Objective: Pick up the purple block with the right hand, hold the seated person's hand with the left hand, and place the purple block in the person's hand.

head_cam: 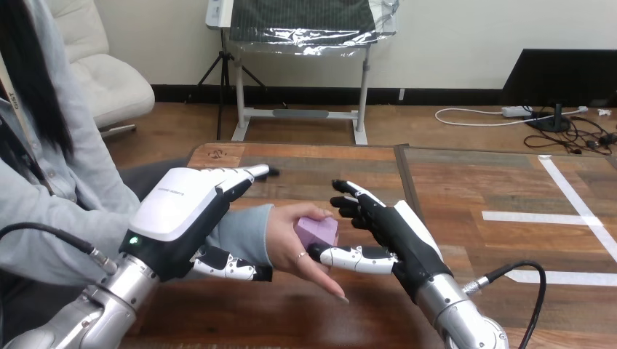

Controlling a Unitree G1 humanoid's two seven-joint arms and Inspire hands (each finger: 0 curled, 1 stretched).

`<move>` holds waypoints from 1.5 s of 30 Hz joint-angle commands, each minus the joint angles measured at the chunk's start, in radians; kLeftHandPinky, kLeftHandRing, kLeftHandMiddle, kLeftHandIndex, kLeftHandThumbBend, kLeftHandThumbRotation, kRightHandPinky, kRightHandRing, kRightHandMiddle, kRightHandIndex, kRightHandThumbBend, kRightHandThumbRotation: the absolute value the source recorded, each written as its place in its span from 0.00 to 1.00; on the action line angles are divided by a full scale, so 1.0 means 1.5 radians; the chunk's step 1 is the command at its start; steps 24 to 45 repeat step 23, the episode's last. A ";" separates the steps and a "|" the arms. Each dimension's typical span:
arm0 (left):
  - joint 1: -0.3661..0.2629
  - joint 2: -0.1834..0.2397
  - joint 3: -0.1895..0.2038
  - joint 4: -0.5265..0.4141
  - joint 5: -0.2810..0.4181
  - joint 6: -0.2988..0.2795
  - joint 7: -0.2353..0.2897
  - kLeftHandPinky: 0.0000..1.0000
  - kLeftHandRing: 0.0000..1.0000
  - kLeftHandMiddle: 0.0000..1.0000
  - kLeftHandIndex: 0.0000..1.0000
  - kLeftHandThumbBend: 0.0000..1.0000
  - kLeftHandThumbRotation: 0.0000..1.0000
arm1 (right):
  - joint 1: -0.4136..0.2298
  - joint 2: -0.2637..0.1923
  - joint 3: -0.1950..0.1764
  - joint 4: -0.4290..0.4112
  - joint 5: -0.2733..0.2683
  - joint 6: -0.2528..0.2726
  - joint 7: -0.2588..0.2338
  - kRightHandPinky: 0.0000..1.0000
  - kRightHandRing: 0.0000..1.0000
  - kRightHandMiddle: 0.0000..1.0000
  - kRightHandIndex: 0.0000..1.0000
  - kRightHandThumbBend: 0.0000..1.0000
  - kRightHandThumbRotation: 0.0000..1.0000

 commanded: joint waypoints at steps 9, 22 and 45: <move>0.004 0.000 0.016 -0.037 0.001 -0.027 0.064 0.98 0.99 0.99 1.00 1.00 0.51 | -0.052 -0.019 -0.010 0.018 -0.002 -0.055 -0.024 0.92 0.92 0.92 0.97 0.99 0.49; 0.037 0.004 0.020 -0.058 0.016 -0.063 0.144 1.00 1.00 1.00 1.00 1.00 0.62 | -0.049 -0.030 -0.015 0.019 0.000 -0.092 -0.036 0.91 0.92 0.92 0.96 1.00 0.59; 0.039 0.004 0.021 -0.058 0.017 -0.071 0.154 1.00 1.00 1.00 1.00 1.00 0.63 | -0.048 -0.031 -0.016 0.020 0.002 -0.100 -0.036 0.91 0.92 0.92 0.96 1.00 0.60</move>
